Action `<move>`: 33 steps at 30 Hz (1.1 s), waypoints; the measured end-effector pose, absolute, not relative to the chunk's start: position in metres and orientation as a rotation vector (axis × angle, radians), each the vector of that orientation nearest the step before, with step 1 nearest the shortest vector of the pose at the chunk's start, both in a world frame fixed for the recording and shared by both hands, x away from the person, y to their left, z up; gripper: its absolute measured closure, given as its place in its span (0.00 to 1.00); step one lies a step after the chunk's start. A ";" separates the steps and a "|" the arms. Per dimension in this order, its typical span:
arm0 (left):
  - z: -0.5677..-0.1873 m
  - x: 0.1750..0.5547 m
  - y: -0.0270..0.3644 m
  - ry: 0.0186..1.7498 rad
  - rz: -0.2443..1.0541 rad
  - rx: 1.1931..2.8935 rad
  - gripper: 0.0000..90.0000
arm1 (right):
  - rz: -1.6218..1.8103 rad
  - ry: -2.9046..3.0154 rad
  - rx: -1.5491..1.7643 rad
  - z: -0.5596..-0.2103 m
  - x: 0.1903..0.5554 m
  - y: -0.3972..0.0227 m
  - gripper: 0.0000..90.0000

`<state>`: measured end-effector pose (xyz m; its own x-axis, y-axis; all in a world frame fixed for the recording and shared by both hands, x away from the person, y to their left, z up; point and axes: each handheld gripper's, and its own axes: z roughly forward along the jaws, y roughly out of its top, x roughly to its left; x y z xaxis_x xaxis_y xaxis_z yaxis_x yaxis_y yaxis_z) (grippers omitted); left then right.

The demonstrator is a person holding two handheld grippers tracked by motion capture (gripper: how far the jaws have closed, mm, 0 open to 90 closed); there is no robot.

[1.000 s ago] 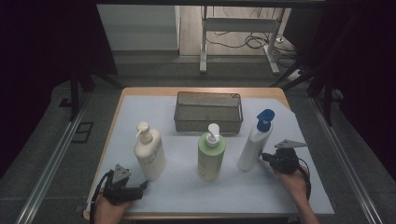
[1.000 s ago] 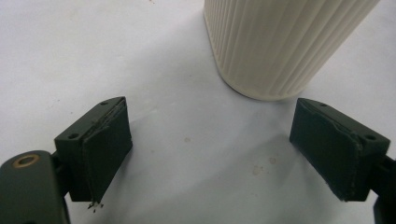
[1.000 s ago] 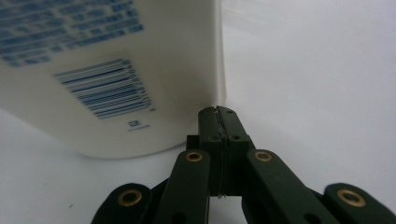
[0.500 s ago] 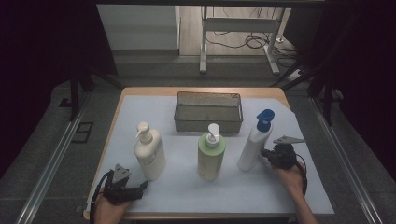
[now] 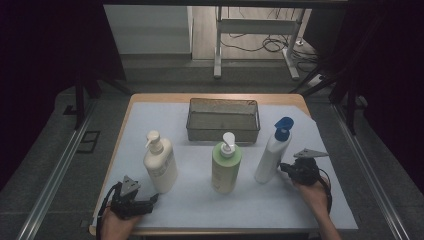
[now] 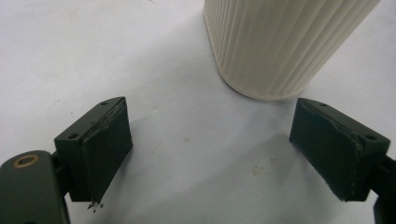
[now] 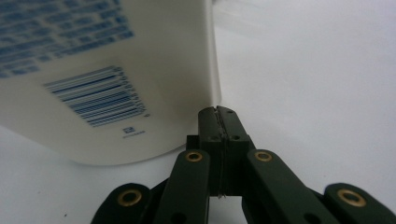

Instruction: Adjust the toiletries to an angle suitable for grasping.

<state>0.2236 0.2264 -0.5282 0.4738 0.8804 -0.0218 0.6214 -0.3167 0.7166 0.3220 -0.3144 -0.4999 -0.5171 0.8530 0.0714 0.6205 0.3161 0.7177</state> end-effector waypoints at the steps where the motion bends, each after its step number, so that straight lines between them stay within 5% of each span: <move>1: -0.528 0.223 0.226 1.241 0.495 2.052 0.14 | 1.020 2.265 1.322 -0.500 0.323 -0.314 0.99; 21: -0.528 0.224 0.226 1.240 0.495 2.054 0.14 | 1.064 2.279 1.314 -0.505 0.346 -0.298 0.99; 33: -0.528 0.224 0.226 1.241 0.495 2.052 0.14 | 1.074 2.281 1.302 -0.498 0.316 -0.314 1.00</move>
